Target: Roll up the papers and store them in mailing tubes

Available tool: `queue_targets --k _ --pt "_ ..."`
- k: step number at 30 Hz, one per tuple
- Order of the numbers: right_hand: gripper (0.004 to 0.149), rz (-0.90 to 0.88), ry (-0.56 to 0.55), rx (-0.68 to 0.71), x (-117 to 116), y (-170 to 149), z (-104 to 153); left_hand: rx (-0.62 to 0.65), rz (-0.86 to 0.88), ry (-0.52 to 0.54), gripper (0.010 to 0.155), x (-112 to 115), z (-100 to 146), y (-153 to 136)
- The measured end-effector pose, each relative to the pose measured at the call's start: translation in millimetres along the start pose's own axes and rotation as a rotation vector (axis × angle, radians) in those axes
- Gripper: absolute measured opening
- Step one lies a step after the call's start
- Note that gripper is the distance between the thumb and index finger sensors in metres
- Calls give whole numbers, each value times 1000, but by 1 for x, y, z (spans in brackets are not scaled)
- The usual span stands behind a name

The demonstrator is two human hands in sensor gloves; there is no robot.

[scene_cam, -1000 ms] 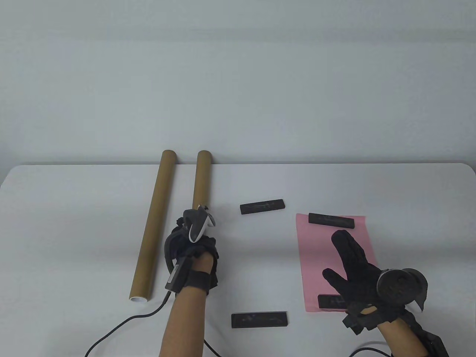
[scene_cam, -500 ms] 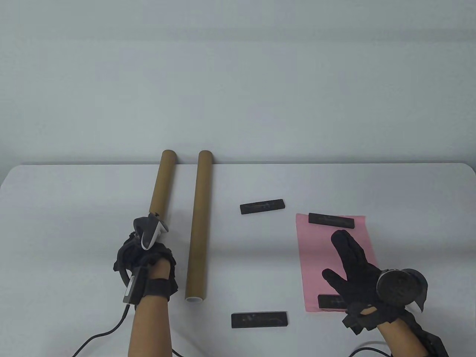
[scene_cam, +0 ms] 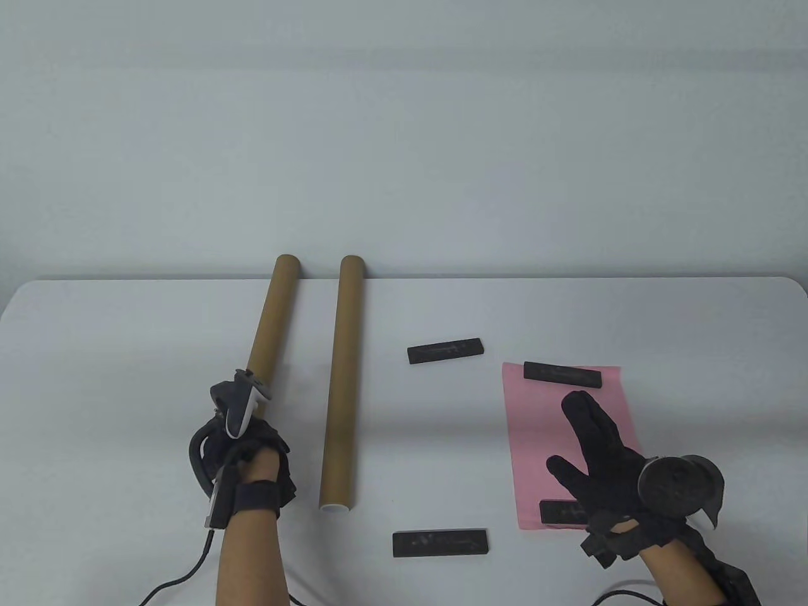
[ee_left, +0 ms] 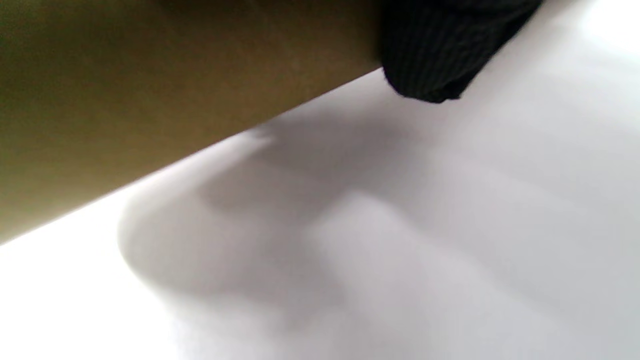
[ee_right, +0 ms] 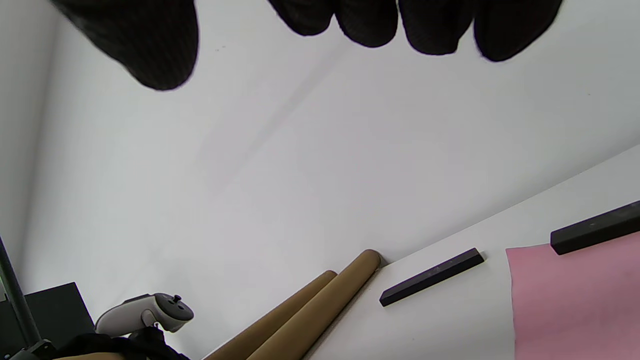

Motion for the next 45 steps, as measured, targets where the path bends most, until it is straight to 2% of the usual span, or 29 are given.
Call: queue_targets --k 2,6,12,15,21,23,28,32,34,36,38,40,45 --pt "88 -4 -4 -1 1 0 0 -5 -31 35 88 -10 6 -4" --pt "88 -15 -5 -3 2 -1 0 15 29 147 89 -37 20 -15" --pt "89 -25 -18 -5 5 -2 0 66 56 322 88 -76 52 -30" --pt "88 -37 -41 -10 11 -5 1 111 62 450 86 -91 76 -38" --pt "88 -102 -82 -30 21 -13 4 235 62 630 81 -96 115 -42" --pt "88 -116 -92 -43 23 -17 5 305 61 693 80 -94 127 -39" --pt "88 -188 -106 -80 27 -32 7 530 46 763 78 -87 148 -29" --pt "93 -278 -72 -74 23 -38 5 691 60 723 77 -76 150 -20" --pt "94 -302 -29 -46 19 -34 3 789 61 691 76 -70 150 -15" --pt "92 -322 -3 -9 16 -26 1 827 53 670 76 -66 149 -11" --pt "82 -360 43 55 14 -15 -2 838 44 633 75 -62 145 -7" --pt "82 -393 27 100 18 -4 -1 816 60 613 74 -60 137 -11" --pt "81 -511 123 222 14 19 -3 762 76 539 73 -55 120 -15"
Point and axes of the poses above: the tracker on the back of each hand, its own y axis roughly to the thumb side, its own z axis roughly from the fingertips to the wrist, x = y × z, the point moved 5 cm from there along -z, roughly from the wrist to the fingertips, and after that the axes turned 6 degrees about y, right-handed, at the moved point
